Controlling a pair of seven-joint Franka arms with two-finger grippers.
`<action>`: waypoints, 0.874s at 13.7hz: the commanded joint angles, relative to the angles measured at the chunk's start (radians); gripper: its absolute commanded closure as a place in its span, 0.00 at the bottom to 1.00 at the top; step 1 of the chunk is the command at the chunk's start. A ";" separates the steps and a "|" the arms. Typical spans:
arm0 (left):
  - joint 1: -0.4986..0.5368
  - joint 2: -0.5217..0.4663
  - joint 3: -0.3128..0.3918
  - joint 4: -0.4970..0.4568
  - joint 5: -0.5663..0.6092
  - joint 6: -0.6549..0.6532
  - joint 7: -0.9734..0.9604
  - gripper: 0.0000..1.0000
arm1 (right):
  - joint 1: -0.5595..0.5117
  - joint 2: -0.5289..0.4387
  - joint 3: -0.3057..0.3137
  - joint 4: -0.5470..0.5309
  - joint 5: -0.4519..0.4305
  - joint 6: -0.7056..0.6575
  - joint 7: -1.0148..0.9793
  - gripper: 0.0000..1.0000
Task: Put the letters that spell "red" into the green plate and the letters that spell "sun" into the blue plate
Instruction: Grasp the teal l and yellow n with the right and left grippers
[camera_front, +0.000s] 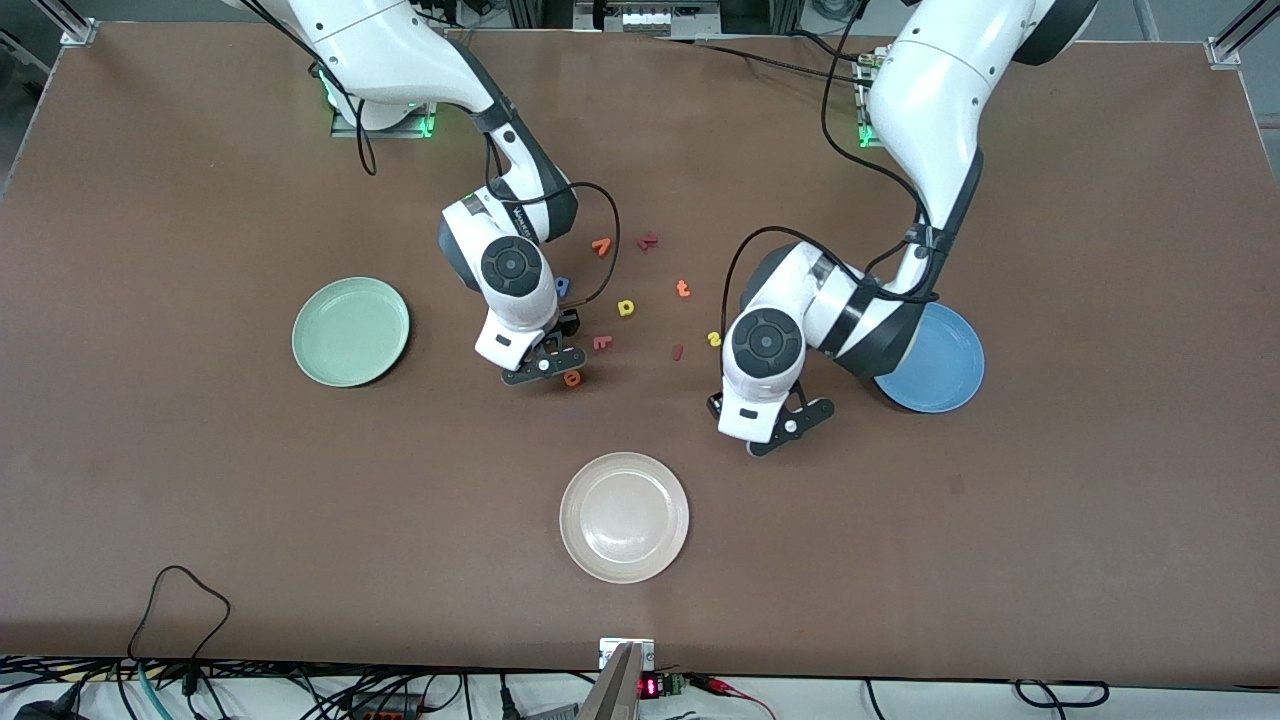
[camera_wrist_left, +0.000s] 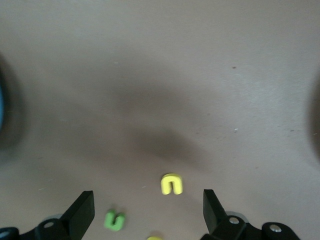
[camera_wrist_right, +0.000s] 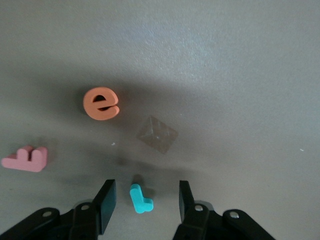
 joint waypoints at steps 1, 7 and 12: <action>0.035 -0.040 -0.015 -0.087 0.017 0.075 -0.012 0.13 | 0.002 -0.015 0.000 -0.032 0.014 0.030 0.010 0.43; 0.081 -0.104 -0.055 -0.293 -0.073 0.300 -0.025 0.39 | -0.004 -0.015 0.014 -0.050 0.016 0.029 0.010 0.49; 0.035 -0.118 -0.055 -0.397 -0.066 0.438 -0.102 0.39 | -0.004 -0.003 0.014 -0.049 0.017 0.041 0.010 0.55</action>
